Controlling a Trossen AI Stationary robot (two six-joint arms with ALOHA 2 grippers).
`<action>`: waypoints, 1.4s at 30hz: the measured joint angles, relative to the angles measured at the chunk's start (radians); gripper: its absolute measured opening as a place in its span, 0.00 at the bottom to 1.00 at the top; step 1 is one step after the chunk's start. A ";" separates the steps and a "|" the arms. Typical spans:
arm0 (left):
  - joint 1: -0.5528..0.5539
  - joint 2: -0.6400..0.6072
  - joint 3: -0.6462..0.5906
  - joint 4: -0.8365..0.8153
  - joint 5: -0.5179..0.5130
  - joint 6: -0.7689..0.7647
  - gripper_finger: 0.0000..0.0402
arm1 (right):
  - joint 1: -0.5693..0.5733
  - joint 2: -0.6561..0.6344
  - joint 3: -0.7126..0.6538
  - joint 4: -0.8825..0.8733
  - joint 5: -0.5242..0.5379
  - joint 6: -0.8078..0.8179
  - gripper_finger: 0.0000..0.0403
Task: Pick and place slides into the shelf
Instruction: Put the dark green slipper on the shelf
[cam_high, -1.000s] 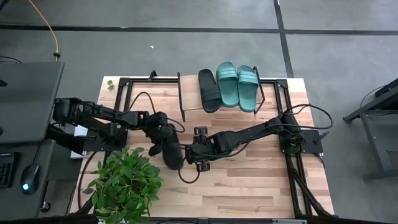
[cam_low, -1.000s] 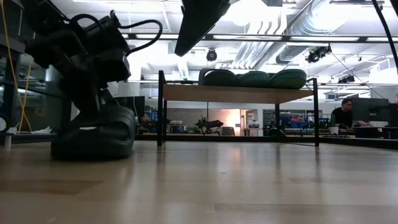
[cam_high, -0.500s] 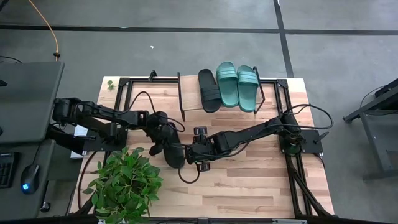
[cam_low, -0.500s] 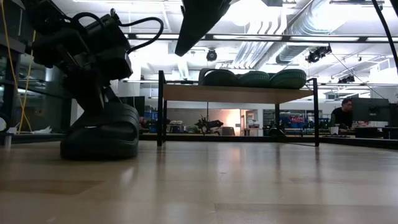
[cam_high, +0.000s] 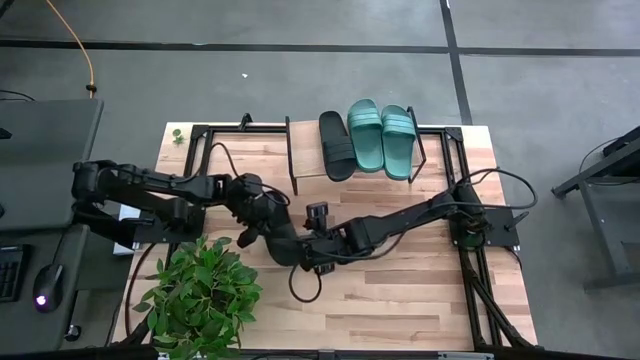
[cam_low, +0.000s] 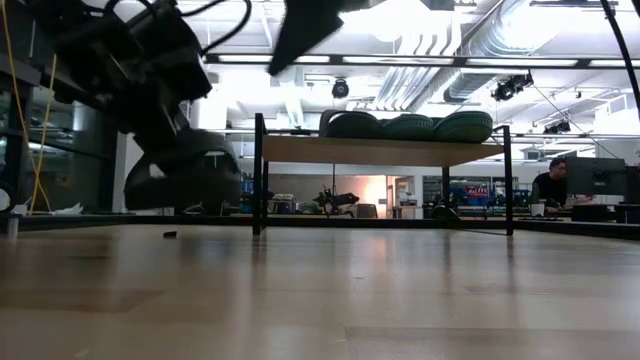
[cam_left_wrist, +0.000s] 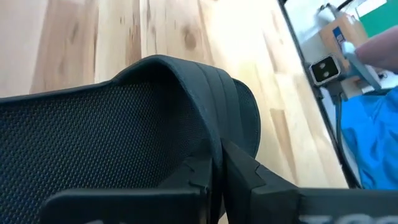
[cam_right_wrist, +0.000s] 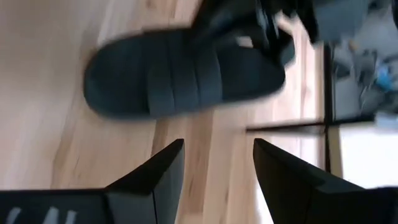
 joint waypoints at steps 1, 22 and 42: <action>0.000 -0.013 0.000 0.000 -0.007 -0.004 0.03 | 0.005 0.000 0.000 0.030 0.001 -0.029 0.45; 0.000 -0.260 0.001 -0.003 -0.026 -0.056 0.05 | 0.086 0.127 0.001 0.371 0.337 -0.527 0.45; 0.000 -0.264 0.001 0.000 -0.024 -0.070 0.05 | 0.055 0.138 0.000 0.358 0.355 -0.504 0.45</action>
